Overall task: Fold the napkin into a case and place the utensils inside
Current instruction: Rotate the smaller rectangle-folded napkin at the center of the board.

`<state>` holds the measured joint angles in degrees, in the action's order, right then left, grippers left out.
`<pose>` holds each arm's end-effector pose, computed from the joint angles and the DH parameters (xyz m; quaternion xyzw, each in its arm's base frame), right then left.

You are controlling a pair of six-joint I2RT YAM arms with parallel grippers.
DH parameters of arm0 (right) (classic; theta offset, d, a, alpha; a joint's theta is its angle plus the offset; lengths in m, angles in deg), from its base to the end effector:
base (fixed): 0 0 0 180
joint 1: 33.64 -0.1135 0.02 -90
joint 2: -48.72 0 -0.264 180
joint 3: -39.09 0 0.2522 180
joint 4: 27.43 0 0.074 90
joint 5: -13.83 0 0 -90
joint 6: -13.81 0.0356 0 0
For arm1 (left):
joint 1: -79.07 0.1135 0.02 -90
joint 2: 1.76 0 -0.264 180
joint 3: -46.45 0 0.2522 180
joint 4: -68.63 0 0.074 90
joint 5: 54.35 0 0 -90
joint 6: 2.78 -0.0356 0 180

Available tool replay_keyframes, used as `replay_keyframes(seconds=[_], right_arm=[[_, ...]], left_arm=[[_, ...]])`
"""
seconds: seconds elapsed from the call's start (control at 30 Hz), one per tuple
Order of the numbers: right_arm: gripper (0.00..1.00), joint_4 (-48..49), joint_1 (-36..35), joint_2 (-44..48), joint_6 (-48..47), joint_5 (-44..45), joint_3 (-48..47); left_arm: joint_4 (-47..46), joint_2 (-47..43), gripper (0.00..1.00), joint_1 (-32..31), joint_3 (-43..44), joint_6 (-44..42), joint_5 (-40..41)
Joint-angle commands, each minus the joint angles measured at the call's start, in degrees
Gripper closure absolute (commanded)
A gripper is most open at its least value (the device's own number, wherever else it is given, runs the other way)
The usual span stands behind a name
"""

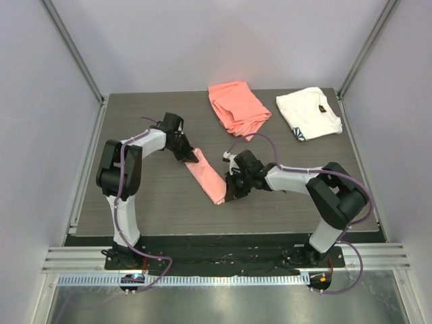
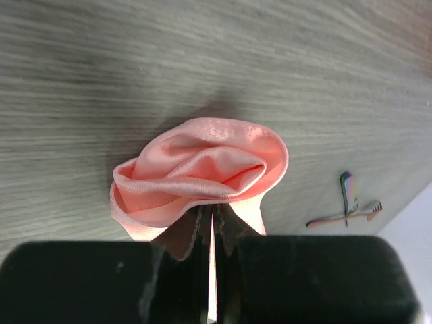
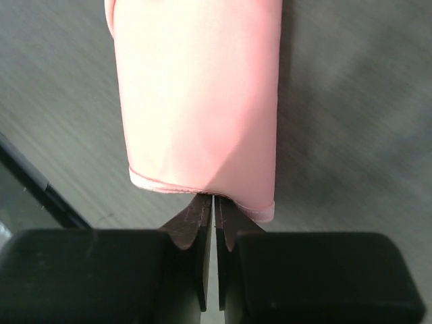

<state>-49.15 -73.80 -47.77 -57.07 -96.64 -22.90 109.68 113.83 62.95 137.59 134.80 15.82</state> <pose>0.2345 0.2142 0.1437 -0.2227 0.9164 0.2892 0.1644 0.3888 -0.1249 0.1494 -0.2258 0.9365 -0.2532 0.0887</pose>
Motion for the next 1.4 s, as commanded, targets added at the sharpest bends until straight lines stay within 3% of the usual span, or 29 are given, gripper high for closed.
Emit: replay_keyframes(seconds=[0.0,0.23,0.4,0.47,0.57,0.73,0.97,1.13,1.37], right_arm=[[0.88,1.64,1.75,-4.14,-6.54,8.95,-6.85],[0.87,-2.58,9.48,-13.72,-11.29,16.86,-20.57],[0.84,-8.9,12.21,-19.18,-14.36,20.21,-33.31],[0.71,-10.65,12.21,-18.56,-14.37,22.4,-34.56],[0.62,-13.29,12.21,-17.42,-13.05,21.17,-36.41],[0.59,-11.56,11.25,-13.04,-7.01,7.25,-32.2],[0.63,4.96,9.14,-12.92,4.6,-9.21,-24.37],[0.71,7.7,8.7,-15.48,7.86,-13.19,-26.39],[0.71,8.67,9.22,-18.47,8.31,-12.84,-31.04]], left_arm=[[-1.18,-2.38,0.93,0.47,-1.44,1.12,5.33],[1.44,-9.5,0.83,0.91,-3.21,2.09,8.41],[7.68,-10.48,0.75,1.53,4.6,-0.89,6.48],[9.79,-8.98,0.76,2.14,7.85,-1.51,5.16],[10.42,-8.28,0.83,2.85,7.52,-1.78,5.95],[9.71,-8.89,0.92,5.48,4.62,-2.3,5.24],[9.36,-9.25,0.94,9.0,2.25,-4.33,4.28],[10.06,-8.1,0.95,10.67,1.54,-5.21,5.15],[10.42,-5.91,0.95,11.99,1.1,-6.52,6.56]])
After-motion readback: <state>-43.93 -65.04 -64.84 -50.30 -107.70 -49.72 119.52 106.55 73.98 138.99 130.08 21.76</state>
